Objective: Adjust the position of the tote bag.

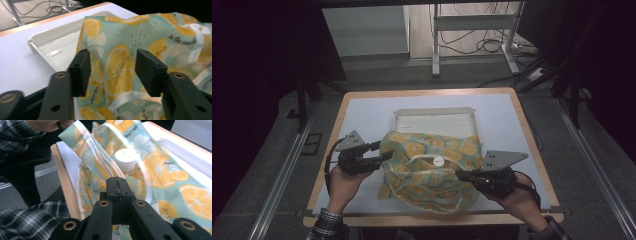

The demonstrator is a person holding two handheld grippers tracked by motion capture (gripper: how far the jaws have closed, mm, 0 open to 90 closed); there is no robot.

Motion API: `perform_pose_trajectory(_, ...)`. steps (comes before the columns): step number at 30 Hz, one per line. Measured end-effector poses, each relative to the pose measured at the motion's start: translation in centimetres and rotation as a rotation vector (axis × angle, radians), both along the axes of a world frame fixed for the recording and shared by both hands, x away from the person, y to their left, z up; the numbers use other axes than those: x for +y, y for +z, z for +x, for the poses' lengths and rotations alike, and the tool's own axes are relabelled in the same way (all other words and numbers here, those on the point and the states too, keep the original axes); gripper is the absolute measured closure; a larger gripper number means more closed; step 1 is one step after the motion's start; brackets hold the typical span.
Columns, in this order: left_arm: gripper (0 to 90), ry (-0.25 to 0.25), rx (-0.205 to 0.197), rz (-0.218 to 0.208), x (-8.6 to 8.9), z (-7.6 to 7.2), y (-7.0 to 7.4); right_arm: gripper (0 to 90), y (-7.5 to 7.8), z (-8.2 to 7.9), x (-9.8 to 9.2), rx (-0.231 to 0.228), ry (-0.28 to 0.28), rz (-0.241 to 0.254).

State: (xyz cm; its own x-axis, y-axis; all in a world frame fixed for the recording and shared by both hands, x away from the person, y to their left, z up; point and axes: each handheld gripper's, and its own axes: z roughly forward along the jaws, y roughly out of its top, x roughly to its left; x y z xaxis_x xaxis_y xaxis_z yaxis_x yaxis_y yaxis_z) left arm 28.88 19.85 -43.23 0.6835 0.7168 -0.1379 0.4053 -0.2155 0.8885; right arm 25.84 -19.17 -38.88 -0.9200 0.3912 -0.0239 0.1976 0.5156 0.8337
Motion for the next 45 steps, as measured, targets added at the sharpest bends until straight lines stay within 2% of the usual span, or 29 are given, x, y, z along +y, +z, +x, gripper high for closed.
perform_pose_trajectory(6, 32.6, -0.012, -0.015, 0.013, -0.2, -0.3, 0.5, 89.3, 1.2, 1.0, -0.1, -0.014, -0.020, 0.008)
perform_pose_trajectory(9, 29.7, -0.010, -0.025, 0.033, -0.4, -0.6, 1.0, 89.3, 2.0, 1.9, 0.0, -0.031, -0.033, 0.011)
perform_pose_trajectory(13, 27.2, -0.021, -0.026, 0.028, -0.4, -0.7, 1.3, 89.3, 2.5, 2.6, 0.1, -0.031, -0.047, 0.012)
perform_pose_trajectory(18, 20.3, -0.038, -0.020, 0.030, -0.3, -0.7, 1.5, 89.3, 2.9, 4.2, 0.4, -0.035, -0.076, 0.012)
perform_pose_trajectory(29, 17.5, -0.048, -0.007, 0.022, 0.0, -0.8, 1.7, 89.4, 3.3, 6.7, 1.6, -0.046, -0.116, 0.003)
perform_pose_trajectory(40, 15.8, -0.055, -0.025, 0.004, 0.5, -1.5, 2.9, 89.4, 3.6, 8.7, 2.7, -0.048, -0.144, -0.002)
perform_pose_trajectory(45, 16.0, -0.080, -0.028, 0.002, 0.1, -1.9, 3.4, 89.4, 3.4, 10.0, 3.0, -0.036, -0.170, -0.014)
